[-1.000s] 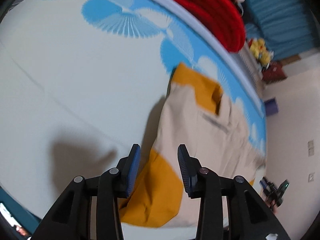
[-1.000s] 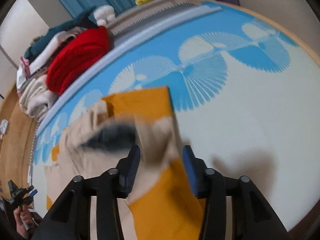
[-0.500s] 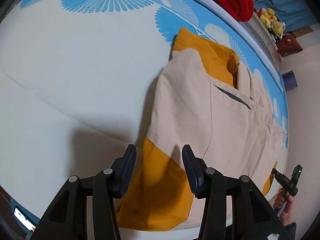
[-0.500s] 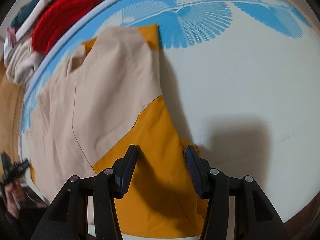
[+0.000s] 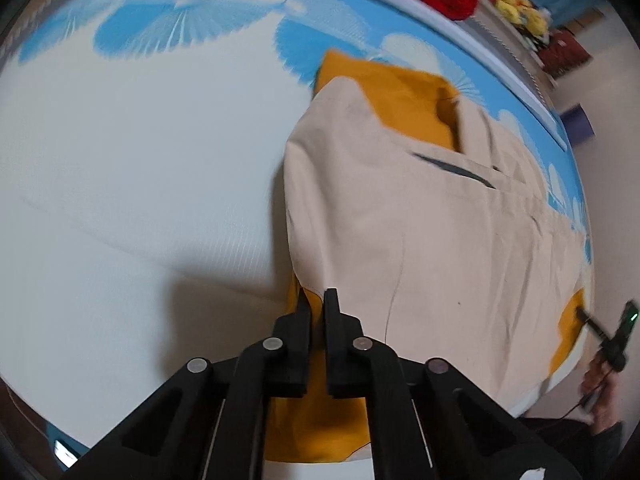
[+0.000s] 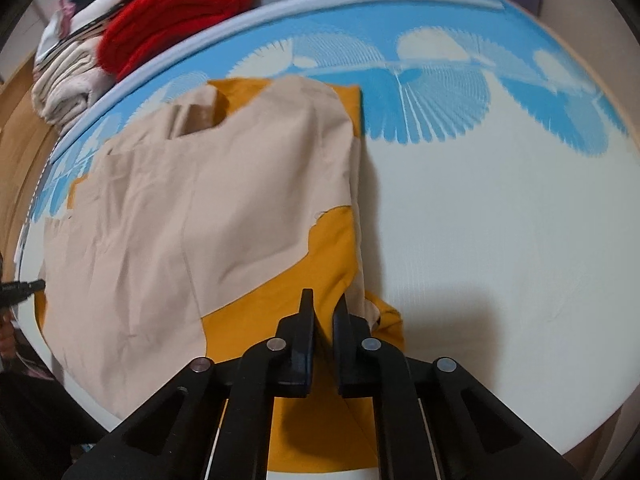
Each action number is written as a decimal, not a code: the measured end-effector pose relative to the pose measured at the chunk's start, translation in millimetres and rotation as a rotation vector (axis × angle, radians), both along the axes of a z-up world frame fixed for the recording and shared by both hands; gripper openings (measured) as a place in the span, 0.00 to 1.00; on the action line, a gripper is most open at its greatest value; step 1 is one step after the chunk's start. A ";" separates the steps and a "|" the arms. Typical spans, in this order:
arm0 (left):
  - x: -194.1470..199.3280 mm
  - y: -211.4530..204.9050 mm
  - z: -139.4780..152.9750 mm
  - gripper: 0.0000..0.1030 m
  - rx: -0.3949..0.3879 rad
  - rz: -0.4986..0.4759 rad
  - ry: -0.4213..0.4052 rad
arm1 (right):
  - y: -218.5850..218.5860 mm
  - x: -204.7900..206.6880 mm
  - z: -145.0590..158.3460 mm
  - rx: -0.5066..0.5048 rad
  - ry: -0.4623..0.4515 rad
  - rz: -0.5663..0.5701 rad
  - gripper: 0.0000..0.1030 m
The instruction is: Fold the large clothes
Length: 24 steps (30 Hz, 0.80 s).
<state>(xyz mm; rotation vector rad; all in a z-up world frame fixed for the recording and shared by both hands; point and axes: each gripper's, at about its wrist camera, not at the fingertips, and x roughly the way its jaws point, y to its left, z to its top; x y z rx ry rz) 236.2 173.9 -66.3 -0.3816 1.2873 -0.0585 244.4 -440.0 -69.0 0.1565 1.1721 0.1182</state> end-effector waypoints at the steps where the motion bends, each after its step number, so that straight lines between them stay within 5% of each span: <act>1: -0.4 -1.4 4.7 0.02 0.011 -0.002 -0.022 | -0.8 -1.3 8.0 0.014 -0.032 -0.008 0.06; 7: 0.0 4.7 45.6 0.01 0.044 0.060 -0.229 | -9.5 -3.5 54.1 0.071 -0.245 -0.096 0.05; 19: 46.7 -3.6 70.6 0.02 0.190 0.110 -0.446 | 38.1 40.9 80.9 -0.121 -0.506 -0.181 0.05; 22: 68.1 -4.3 53.6 0.04 0.200 0.107 -0.390 | 41.8 66.4 62.3 -0.138 -0.433 -0.210 0.05; 24: 86.0 -5.3 27.1 0.08 0.185 0.091 -0.274 | 41.4 81.6 43.0 -0.158 -0.350 -0.226 0.05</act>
